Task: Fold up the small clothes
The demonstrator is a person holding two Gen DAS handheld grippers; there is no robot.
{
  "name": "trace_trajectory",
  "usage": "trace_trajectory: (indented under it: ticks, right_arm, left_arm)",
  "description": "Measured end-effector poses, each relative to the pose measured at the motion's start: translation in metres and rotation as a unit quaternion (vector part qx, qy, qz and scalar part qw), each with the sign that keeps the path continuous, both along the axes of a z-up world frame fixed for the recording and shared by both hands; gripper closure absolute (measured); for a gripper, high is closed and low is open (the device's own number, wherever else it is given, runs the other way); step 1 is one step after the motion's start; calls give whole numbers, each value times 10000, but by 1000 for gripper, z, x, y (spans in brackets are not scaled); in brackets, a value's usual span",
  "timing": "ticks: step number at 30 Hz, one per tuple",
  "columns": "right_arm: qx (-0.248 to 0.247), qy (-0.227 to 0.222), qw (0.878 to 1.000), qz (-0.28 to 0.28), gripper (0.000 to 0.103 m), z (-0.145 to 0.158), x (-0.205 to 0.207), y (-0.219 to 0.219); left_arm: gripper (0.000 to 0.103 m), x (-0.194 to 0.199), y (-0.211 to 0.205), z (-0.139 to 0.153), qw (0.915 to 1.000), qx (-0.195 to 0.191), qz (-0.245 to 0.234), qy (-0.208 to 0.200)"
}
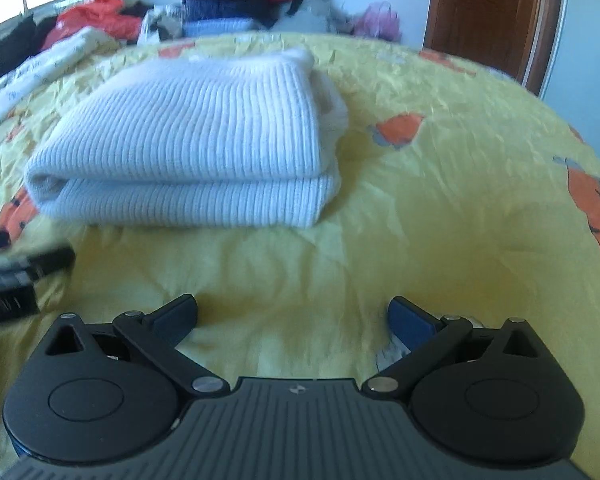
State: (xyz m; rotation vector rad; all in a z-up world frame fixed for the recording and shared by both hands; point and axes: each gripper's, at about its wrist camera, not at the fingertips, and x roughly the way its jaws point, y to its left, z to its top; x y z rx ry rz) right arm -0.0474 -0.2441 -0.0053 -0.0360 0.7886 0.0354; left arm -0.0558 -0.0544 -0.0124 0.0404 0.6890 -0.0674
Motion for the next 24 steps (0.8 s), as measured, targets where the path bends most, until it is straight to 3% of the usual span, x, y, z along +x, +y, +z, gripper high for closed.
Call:
trace_trajectory:
  ticks: [4,24]
  right_arm:
    - [26,-504,9987,-54,0,-10,3,2]
    - [63,-642,9979,-87,0,-16,3,0]
  left_arm:
    - [0,3,2,-3,10000,-45,31,-15]
    - [0,11,5,-5,9999,-87,100,-38]
